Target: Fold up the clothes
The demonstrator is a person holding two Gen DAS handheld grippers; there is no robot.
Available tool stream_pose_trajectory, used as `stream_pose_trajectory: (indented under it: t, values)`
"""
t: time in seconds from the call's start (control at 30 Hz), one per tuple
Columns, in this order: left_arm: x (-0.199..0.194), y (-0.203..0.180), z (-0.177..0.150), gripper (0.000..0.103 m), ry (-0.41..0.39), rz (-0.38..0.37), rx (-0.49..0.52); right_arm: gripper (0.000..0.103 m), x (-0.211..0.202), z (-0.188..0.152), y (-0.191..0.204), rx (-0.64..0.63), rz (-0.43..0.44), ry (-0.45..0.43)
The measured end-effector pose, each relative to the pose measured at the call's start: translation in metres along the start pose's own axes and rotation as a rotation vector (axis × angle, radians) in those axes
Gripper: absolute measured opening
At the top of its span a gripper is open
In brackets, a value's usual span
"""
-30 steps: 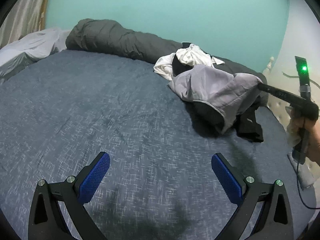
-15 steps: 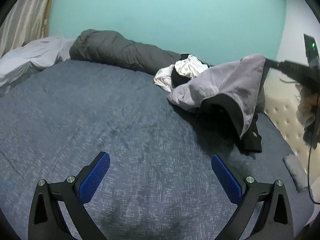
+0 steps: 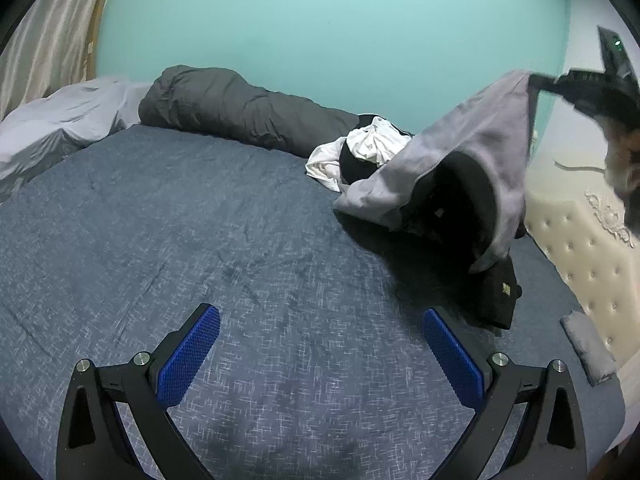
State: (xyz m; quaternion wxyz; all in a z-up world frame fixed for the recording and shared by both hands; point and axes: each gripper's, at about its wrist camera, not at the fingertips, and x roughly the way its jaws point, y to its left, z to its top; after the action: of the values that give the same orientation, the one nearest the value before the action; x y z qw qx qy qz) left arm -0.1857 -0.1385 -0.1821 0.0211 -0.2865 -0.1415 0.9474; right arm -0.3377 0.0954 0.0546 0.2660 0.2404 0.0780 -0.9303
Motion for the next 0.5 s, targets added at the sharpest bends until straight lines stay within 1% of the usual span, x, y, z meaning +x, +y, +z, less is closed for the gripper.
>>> stream_pose_trajectory:
  t: [0.1, 0.2, 0.23, 0.27, 0.3, 0.33, 0.37, 0.4, 0.47, 0.5]
  values:
    - [0.002, -0.001, -0.003, 0.103, 0.011, -0.001, 0.005, 0.001, 0.022, -0.024, 0.005, -0.015, 0.011, 0.089]
    - [0.008, 0.001, -0.007, 0.103, 0.023, 0.006, 0.009, 0.003, 0.044, -0.049, 0.001, -0.001, 0.032, 0.183]
    - [0.010, 0.002, -0.008, 0.103, 0.026, 0.008, 0.010, 0.003, 0.046, -0.057, -0.002, -0.007, 0.030, 0.180]
    - [0.014, 0.003, -0.009, 0.103, 0.029, 0.011, 0.010, 0.006, 0.046, -0.063, -0.008, -0.009, 0.014, 0.174]
    - [0.017, 0.003, -0.010, 0.103, 0.033, 0.014, 0.009, 0.016, 0.047, -0.069, -0.014, -0.007, -0.003, 0.170]
    - [0.021, 0.004, -0.012, 0.103, 0.038, 0.014, 0.008, 0.032, 0.049, -0.074, -0.025, 0.014, -0.027, 0.178]
    - [0.026, 0.003, -0.013, 0.103, 0.043, 0.013, 0.007, 0.039, 0.051, -0.078, -0.036, 0.035, -0.054, 0.185]
    - [0.030, 0.003, -0.015, 0.103, 0.047, 0.012, 0.007, 0.049, 0.054, -0.082, -0.053, 0.060, -0.092, 0.190]
    - [0.039, 0.001, -0.018, 0.103, 0.054, 0.008, 0.008, 0.054, 0.060, -0.094, -0.087, 0.107, -0.164, 0.209]
    - [0.043, 0.000, -0.020, 0.103, 0.057, 0.006, 0.011, 0.059, 0.063, -0.101, -0.103, 0.132, -0.195, 0.223]
